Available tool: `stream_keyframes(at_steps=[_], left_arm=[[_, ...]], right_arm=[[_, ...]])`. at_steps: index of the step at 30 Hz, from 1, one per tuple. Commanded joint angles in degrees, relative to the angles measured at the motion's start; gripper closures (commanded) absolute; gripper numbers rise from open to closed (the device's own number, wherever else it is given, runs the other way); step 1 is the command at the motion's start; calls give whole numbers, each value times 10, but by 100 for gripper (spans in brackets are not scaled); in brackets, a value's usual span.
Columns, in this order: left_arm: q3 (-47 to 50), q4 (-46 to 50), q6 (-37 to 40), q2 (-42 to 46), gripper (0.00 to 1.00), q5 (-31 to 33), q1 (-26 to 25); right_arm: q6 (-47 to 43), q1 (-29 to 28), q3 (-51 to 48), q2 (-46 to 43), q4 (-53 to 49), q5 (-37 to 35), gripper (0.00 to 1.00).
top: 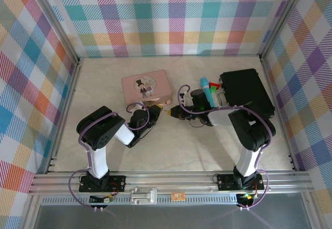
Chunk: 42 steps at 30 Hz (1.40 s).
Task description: Unlock a padlock with a key
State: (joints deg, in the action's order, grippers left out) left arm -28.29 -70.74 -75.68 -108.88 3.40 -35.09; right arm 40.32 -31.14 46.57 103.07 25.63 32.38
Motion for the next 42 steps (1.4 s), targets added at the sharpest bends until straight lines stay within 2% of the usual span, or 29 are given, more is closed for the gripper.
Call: stream_keyframes(at_steps=[1,20,26,35,42], left_arm=[[-8,-61,-1,23,100,-14,4],[-16,-60,7,23,100,-22,3],[-14,-62,5,23,100,-24,3],[-11,-63,3,28,100,-19,3],[-12,-62,5,32,100,-18,3]], right_arm=[[11,-4,9,6,7,0,100],[31,-14,9,15,47,16,100],[33,-14,25,28,30,16,100],[34,-14,3,2,5,-24,100],[53,-14,-25,-1,28,-41,100]])
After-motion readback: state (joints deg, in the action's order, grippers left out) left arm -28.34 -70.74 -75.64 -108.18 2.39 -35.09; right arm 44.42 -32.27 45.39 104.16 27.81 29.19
